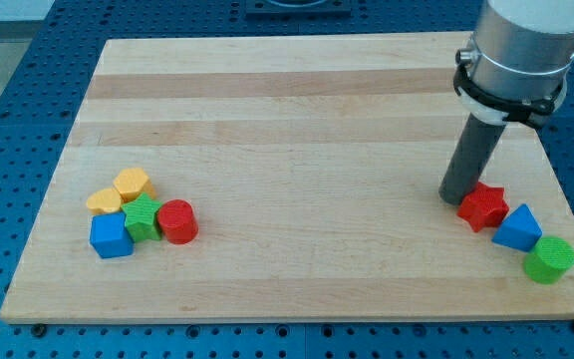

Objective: Point your arm to the left of the yellow hexagon

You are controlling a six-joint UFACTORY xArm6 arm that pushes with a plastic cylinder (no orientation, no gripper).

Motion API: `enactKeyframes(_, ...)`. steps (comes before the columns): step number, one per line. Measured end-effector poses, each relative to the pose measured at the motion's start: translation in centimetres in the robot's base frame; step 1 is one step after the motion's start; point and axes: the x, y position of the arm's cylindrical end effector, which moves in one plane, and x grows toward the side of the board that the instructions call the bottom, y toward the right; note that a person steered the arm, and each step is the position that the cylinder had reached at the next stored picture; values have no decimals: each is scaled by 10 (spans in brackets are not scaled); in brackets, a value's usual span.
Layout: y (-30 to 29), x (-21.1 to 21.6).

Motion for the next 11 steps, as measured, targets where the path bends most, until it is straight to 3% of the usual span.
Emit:
enactKeyframes(1,-38,-12)
enactKeyframes(4,-265,-77)
enactKeyframes(6,-403,-77)
enactKeyframes(7,-442,-72)
enactKeyframes(11,-406,-26)
